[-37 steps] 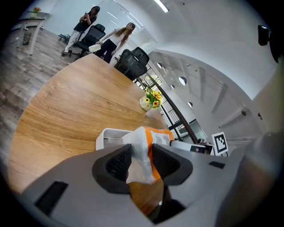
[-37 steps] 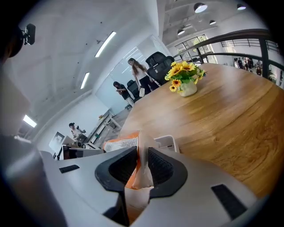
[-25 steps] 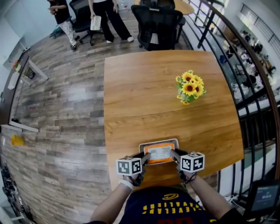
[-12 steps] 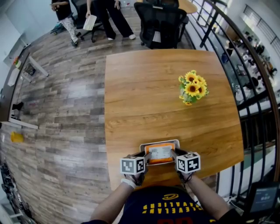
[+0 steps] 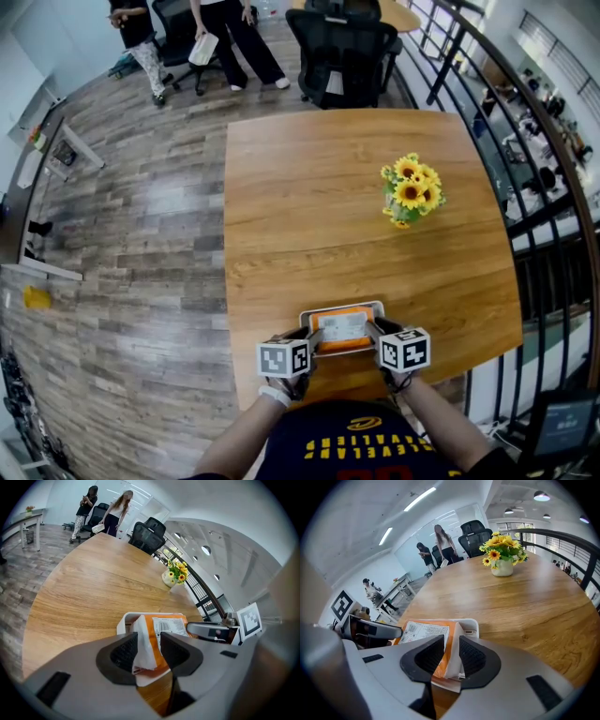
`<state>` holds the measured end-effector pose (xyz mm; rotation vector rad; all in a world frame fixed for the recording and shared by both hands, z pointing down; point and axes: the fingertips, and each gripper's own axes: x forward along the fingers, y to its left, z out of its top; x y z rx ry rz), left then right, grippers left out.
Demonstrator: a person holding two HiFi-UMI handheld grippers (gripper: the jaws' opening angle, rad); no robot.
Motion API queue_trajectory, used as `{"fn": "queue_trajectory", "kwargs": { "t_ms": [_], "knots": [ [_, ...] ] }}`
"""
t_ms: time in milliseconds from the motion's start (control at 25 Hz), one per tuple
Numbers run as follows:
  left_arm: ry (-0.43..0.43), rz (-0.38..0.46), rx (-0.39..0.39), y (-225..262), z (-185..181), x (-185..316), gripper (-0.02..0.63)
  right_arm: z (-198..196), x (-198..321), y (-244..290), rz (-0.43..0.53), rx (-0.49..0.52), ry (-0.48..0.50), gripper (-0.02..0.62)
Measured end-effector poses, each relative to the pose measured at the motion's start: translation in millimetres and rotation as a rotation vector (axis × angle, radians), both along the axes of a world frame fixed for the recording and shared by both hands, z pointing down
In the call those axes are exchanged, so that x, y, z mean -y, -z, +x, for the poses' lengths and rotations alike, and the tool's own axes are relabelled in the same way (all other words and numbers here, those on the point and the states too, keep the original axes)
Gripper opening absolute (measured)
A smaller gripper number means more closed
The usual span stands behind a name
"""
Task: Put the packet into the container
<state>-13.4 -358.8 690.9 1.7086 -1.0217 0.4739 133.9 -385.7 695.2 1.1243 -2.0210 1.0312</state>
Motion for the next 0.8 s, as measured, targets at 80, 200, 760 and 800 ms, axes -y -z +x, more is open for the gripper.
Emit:
{"fn": "queue_trajectory", "kwargs": {
  "t_ms": [80, 200, 760, 800],
  "knots": [
    [0.014, 0.013, 0.000, 3, -4, 0, 0.140, 4, 0, 4, 0.014, 0.002, -0.013, 0.089],
    [0.046, 0.027, -0.045, 8, -8, -1, 0.140, 10, 2, 16, 0.074, -0.027, -0.009, 0.089],
    [0.027, 0.407, -0.156, 130, -6, -2, 0.023, -15, -4, 140, 0.347, 0.254, 0.053, 0.011],
    [0.021, 0.446, -0.182, 146, -2, -2, 0.000, -18, -6, 149, 0.341, 0.310, 0.041, 0.009]
  ]
}}
